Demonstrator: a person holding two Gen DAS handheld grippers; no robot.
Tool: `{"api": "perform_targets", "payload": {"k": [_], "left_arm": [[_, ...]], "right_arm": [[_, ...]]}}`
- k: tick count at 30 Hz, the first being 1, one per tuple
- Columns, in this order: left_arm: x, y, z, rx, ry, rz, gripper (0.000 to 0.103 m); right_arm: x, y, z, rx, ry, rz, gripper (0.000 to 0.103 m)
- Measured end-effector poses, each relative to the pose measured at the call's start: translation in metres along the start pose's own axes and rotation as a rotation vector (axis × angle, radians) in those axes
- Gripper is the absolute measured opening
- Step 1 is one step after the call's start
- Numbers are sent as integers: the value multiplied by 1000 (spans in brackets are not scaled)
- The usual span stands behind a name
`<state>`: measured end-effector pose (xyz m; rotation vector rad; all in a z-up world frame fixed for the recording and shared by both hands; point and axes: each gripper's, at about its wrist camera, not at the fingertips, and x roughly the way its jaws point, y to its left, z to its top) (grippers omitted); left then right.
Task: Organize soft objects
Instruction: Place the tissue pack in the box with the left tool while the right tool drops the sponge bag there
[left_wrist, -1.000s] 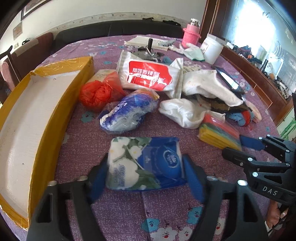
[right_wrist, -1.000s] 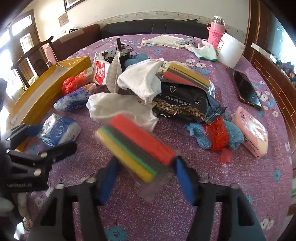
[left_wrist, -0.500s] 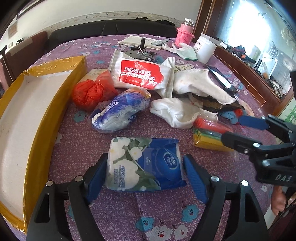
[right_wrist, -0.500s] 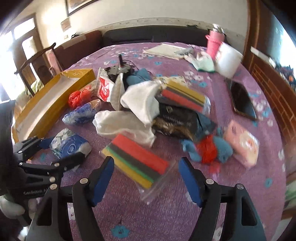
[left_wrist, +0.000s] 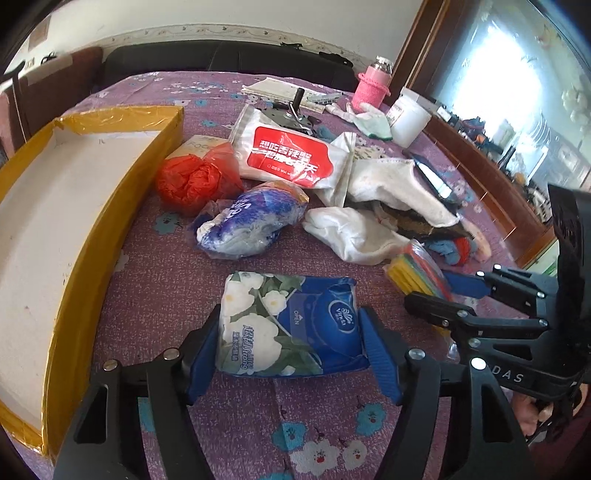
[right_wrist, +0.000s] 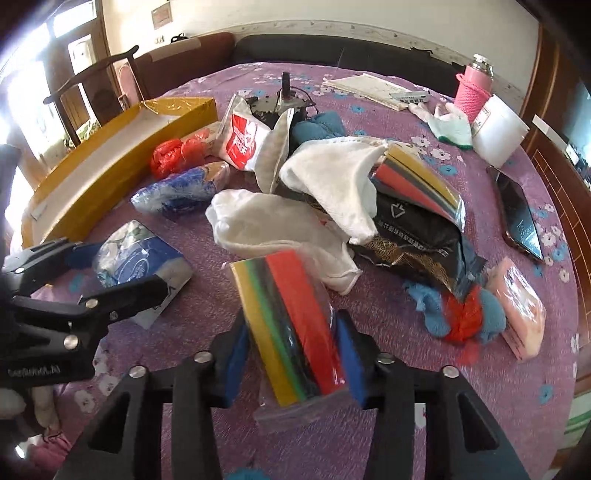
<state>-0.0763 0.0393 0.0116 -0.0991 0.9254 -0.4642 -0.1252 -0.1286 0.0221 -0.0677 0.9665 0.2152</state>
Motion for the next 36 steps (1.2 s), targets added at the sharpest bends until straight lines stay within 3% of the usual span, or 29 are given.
{"api": "perform_targets", "payload": {"k": [9,16,19,24,28,36], "left_arm": [[-71,12,18,-24,-112,-79,70],[-95,93,71,-153,-129,-34,70],[-88,128,93,-190,-122,29,70],[-56,188,118,-341,-71,-17,70],[-30,218,132,-410,-67,-39,70],[0,251,144,-504,-50,-62,76]], "right_arm": [[-57,9,14,47,-96,64,43],[-60,44,70,86,-102,246,44],[-42,66,106,110,-97,323,44],[20,99,168,199,-19,454,44],[60,120,198,215,18,425,44],[110,128,222,241,53,344,46]]}}
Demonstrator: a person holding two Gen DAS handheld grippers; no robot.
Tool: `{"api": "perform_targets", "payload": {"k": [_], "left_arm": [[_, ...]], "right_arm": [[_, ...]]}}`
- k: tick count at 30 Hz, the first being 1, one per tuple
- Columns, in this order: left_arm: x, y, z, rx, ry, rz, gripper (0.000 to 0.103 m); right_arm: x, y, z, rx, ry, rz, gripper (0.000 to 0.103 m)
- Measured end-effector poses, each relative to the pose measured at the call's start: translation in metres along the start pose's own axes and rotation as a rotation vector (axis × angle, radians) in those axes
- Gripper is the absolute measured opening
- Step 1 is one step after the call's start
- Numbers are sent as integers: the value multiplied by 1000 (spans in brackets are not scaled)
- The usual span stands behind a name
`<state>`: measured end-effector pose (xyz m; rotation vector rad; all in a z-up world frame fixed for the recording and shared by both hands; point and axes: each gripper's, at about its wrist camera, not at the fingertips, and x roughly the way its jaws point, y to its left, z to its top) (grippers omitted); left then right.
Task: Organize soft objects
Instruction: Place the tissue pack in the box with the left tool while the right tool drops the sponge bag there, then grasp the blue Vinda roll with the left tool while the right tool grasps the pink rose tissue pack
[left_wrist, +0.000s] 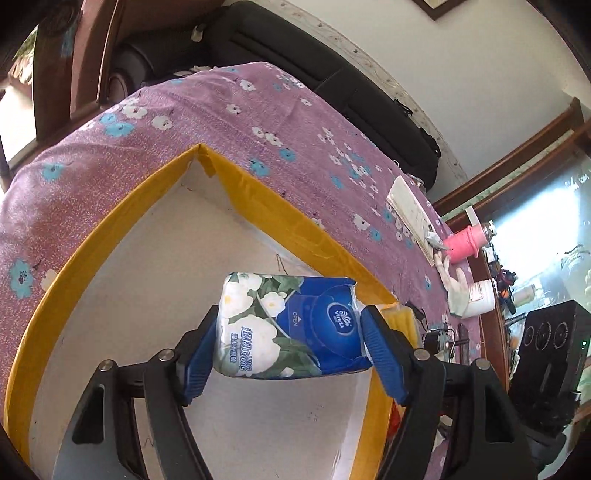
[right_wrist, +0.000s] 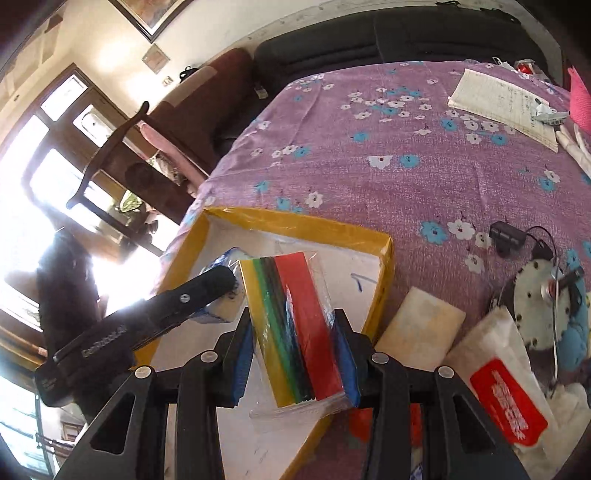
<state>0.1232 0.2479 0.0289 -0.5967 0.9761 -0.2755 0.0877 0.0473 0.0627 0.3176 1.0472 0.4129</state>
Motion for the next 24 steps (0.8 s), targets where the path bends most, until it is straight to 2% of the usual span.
{"api": "perform_targets", "payload": {"k": [2,5,9,12,17,20,24], "left_arm": [[-3,5,0,-5,-2,-4,82],[-9,9,-2,-15,-3,-4,83],[-22,1,-5,4,-14,-2,83],[-40,-17,-14,38,-27,-22,83],[-73,-71,-47,163,-66,-117,94],[-69,-108,-75,242,-30,-151,95],[-38,-147,-119,370,55,-109,95]], "right_arm": [[2,-1,3,-4,-13,-15,47],[-2,-1,6,-9,-23,-16,67],[-25,-6,5,-9,-61,-13,68],[-59,-17,-3,-38,-100,-33,68],[-124,-66,-28,-14,-173,-106,70],[-149,-98,-44,40,-190,-125,70],[-172,-134,-75,86,-203,-181,70]]}}
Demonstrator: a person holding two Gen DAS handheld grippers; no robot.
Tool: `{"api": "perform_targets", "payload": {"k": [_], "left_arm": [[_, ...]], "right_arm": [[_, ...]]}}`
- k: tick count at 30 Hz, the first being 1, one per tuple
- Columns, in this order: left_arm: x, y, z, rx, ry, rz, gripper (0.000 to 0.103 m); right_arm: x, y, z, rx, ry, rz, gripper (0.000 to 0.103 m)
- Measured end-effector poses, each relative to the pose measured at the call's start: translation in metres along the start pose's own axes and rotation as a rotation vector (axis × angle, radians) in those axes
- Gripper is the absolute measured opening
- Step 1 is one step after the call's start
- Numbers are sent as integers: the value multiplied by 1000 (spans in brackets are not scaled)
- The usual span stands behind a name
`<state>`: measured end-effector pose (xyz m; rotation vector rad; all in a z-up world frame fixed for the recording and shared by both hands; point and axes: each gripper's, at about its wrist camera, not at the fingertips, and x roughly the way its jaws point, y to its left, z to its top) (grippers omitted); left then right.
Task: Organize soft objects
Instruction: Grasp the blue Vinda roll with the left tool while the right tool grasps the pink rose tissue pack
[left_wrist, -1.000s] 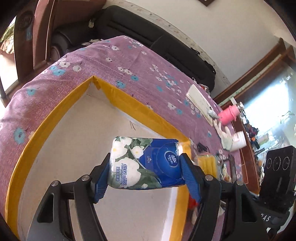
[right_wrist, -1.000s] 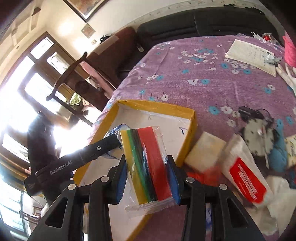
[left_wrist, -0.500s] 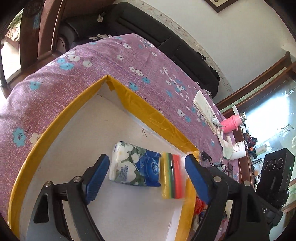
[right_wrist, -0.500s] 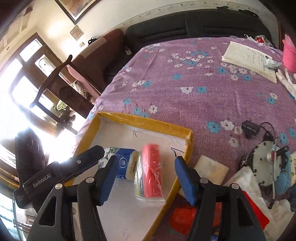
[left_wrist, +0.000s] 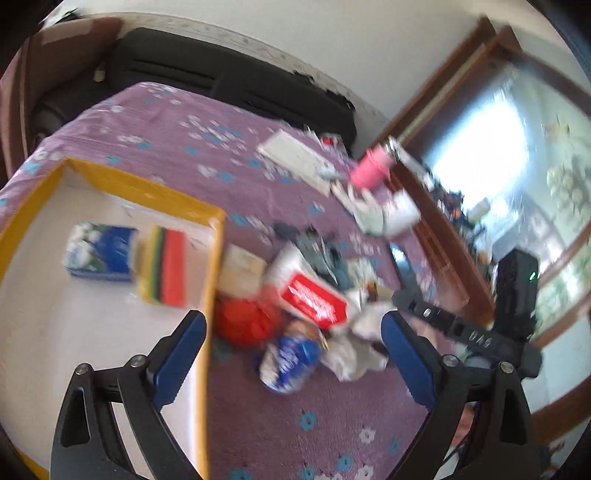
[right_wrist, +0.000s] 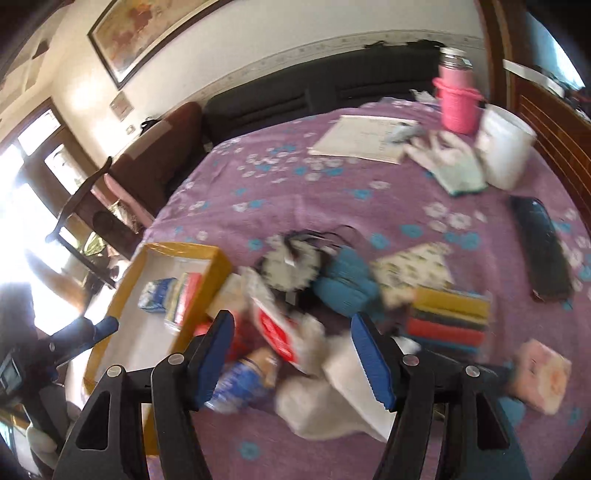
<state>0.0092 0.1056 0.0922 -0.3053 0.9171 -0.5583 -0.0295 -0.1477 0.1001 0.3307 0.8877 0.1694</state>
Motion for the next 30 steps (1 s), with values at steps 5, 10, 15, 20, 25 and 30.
{"api": "perform_targets", "payload": {"k": [5,10,15,20,25,30], "left_arm": [[51,-38,-37,164,99,109,95],[84,-40,-45,203,140,180,95],[95,-39,-48,219,143,203,86],[95,-44,-56,258,172,235,43],[57,-41,-79,238,182,215,45],[48,-37,-88,204,166,176,60]], "right_arm": [[-19,-31,-33,15,0,-25,70],[-29,-49,-55,27,-1,-20,72],[-28,-65,-69,56,2,-11,73],[-31,-72,-73,89,-16,13,73],[-59,-96,-76,118,-79,6,73],[-86,-157,-79,233,-136,-114,77]]}}
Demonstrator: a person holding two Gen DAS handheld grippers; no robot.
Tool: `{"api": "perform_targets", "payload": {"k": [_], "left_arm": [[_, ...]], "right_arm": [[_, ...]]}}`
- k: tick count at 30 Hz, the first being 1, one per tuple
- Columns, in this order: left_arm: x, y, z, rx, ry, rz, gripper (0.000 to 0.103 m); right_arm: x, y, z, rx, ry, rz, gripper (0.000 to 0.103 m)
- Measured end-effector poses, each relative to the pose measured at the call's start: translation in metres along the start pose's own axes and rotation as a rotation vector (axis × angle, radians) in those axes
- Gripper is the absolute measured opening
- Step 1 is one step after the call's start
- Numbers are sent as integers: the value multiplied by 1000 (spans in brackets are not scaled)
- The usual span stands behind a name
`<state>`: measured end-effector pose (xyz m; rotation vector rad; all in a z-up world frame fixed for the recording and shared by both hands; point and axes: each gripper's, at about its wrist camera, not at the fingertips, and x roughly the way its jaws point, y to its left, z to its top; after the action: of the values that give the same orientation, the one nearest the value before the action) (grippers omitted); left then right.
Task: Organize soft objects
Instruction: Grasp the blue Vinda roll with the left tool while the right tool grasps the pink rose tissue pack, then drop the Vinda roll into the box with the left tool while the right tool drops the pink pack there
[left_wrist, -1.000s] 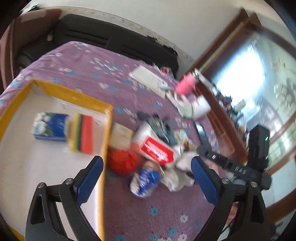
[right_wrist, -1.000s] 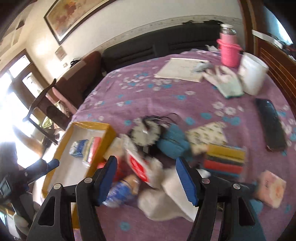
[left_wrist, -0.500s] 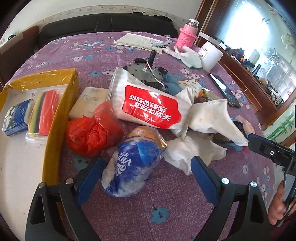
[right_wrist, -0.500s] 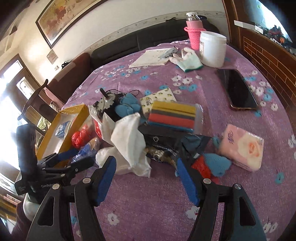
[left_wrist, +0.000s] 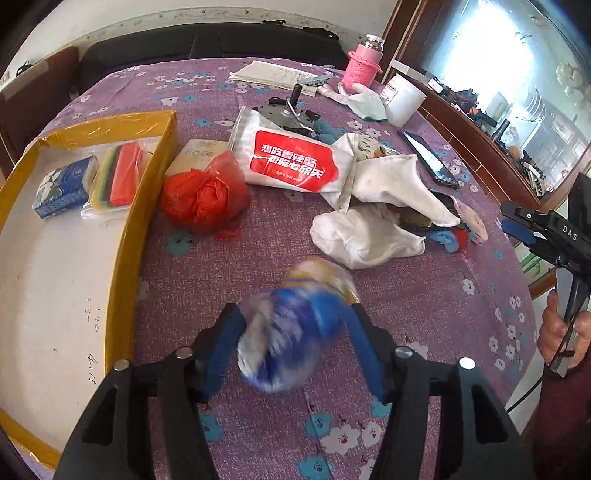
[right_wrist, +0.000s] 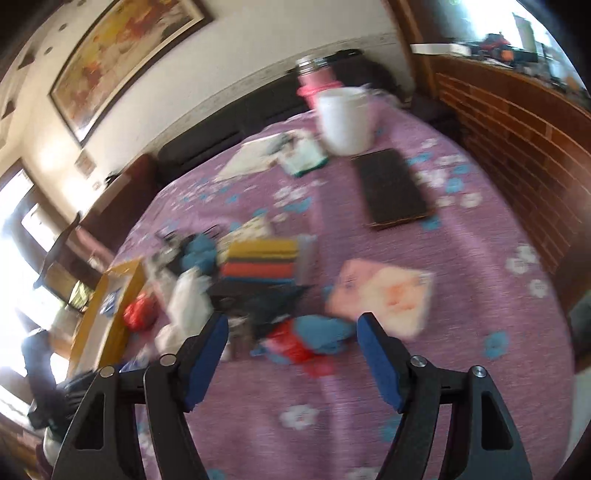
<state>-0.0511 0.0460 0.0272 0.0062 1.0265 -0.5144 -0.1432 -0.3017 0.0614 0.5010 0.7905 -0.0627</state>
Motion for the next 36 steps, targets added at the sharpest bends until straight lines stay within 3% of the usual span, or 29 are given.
{"api": "perform_targets", "payload": {"k": [3,7,10,14,22,24,25,26,27,29,31,32,36], "left_arm": [[12,0,1,-18,13,-10,63],[18,-6,-2,-2,6,5,74],[23,-12,-4,30,11,48,89],[30,-21,-5,79,9,101,96],[35,-21,0,81,5,110,98],[34,-22,-1,85,-7,132,85],[32,-24,-1,94,-17,142,66],[30,-25,-1,102,-22,133,58],[28,-24,-1,93,-22,109,55],[21,-21,-1,68,-28,68,54],[16,-21,-3,58,-36,42,52],[11,-22,-3,56,-43,26,46],[-9,-21,-6,28,-69,-49,46]], "right_arm": [[4,-21,4,48,17,-24,77],[28,-27,5,20,89,-96,77],[46,-31,10,58,131,-79,77],[61,-21,19,83,139,-70,79],[85,-3,28,78,145,-145,88],[90,-3,28,80,155,-178,89],[93,-4,28,80,161,-191,89],[93,-3,28,68,147,-202,87],[93,-2,29,52,149,-219,80],[90,-4,29,40,146,-207,74],[80,-10,29,69,125,-191,73],[76,-11,28,73,116,-191,73],[39,-11,27,77,47,-192,74]]}}
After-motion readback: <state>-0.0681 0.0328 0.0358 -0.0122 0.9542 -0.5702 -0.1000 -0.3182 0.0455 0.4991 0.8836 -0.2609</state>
